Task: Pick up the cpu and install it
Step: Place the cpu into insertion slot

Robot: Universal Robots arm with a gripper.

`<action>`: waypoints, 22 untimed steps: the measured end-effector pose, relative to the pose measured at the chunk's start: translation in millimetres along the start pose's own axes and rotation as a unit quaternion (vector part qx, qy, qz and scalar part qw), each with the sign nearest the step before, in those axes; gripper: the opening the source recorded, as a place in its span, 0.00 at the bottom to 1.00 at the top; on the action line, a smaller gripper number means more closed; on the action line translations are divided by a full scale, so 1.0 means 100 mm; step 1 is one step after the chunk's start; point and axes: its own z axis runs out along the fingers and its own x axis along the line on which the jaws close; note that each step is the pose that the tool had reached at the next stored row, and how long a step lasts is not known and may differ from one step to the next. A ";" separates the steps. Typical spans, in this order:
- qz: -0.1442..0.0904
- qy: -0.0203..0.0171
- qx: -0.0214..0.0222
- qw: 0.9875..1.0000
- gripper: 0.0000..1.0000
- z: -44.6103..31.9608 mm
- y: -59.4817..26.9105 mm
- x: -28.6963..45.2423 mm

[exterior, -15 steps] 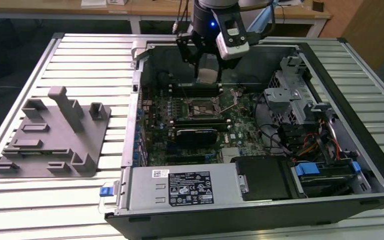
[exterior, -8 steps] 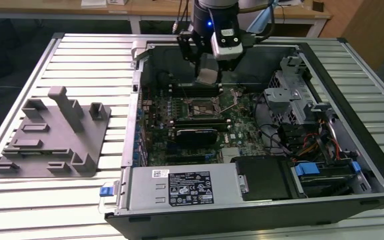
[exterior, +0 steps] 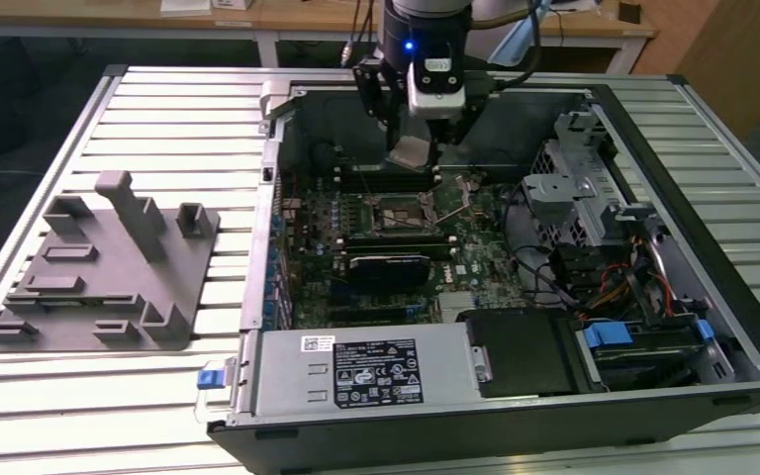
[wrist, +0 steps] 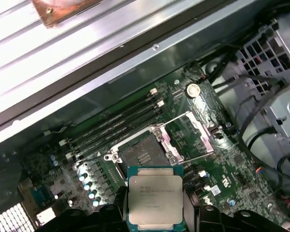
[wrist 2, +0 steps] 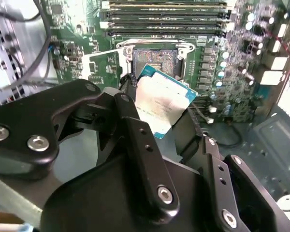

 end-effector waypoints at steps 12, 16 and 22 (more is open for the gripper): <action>0.108 -0.006 0.001 0.994 0.54 0.006 0.000 0.000; 0.145 -0.008 0.002 0.989 0.54 0.009 -0.001 0.000; 0.199 -0.012 0.002 0.980 0.54 0.014 -0.001 0.000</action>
